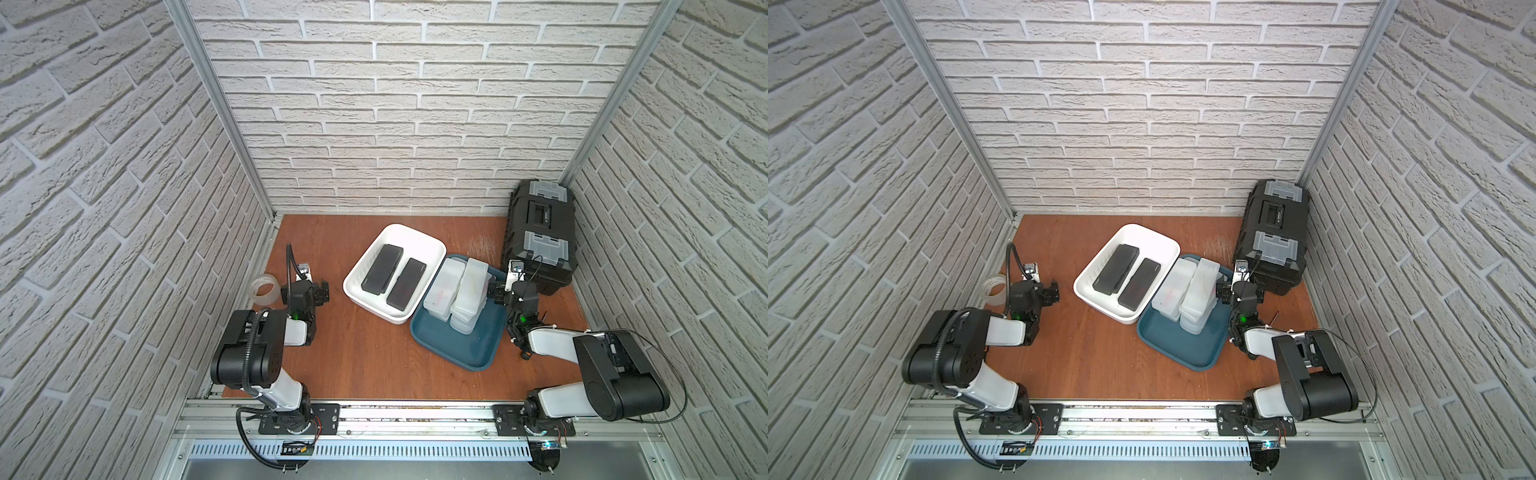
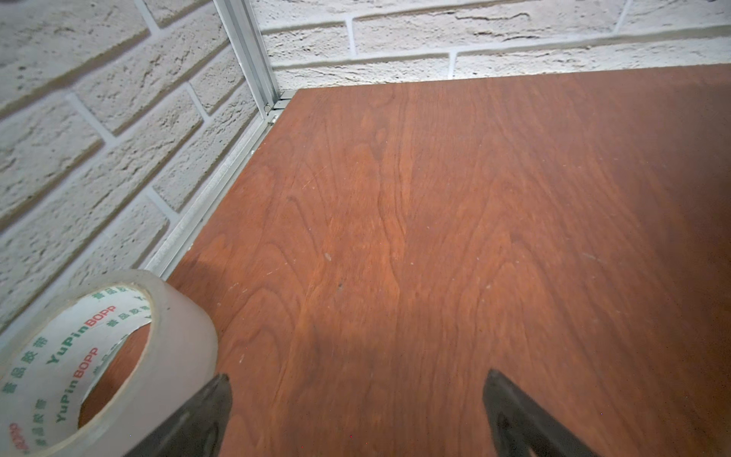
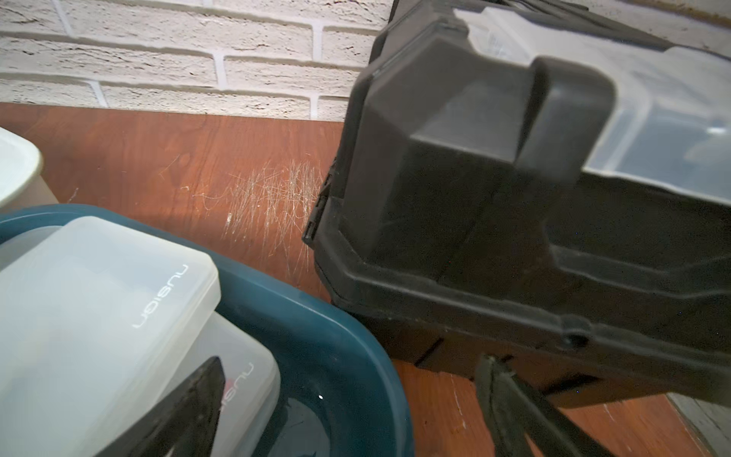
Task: Place the pencil cases by color into the storage box
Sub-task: Reset both arms
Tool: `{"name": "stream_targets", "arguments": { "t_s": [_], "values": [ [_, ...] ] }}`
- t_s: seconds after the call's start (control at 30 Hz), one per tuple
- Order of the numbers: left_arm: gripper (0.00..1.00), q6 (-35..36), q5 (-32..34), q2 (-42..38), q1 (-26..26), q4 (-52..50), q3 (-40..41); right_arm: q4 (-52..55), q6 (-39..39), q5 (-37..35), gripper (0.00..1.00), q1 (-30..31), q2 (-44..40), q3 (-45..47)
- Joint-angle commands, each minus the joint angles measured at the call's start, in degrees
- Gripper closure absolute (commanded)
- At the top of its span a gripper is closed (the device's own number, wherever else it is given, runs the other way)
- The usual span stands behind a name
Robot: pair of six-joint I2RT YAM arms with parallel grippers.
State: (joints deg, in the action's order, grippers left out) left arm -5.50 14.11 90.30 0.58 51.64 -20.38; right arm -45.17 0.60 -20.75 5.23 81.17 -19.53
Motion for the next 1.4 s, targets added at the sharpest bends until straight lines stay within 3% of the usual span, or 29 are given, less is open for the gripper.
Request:
{"name": "stream_targets", "arguments": {
  "t_s": [0.0,0.13,0.47,0.5,0.53,1.37],
  "values": [
    [0.02,0.7,2.0,0.2,0.1,5.7,0.2,-6.1,-0.8,-1.1,0.01,0.4,-0.2,1.4],
    [0.02,0.8,1.9,0.1,0.0,5.5,0.1,-5.3,-1.5,-0.1,0.01,0.4,2.8,-0.6],
    [0.02,0.7,1.8,0.1,-0.1,5.2,0.0,-6.0,-1.5,-1.9,0.15,0.8,4.2,-0.8],
    [0.02,0.6,1.7,0.1,-0.1,5.1,0.0,-4.9,-1.3,-1.6,0.13,0.7,4.4,-1.6],
    [0.02,0.7,1.7,0.1,-0.1,5.1,0.0,-3.8,-1.2,-1.3,0.01,0.6,4.6,-2.2],
    [0.02,0.0,-1.0,0.0,-1.5,3.6,-0.7,-0.4,-0.4,1.3,0.00,-0.9,4.9,-4.1]
  ]
}}
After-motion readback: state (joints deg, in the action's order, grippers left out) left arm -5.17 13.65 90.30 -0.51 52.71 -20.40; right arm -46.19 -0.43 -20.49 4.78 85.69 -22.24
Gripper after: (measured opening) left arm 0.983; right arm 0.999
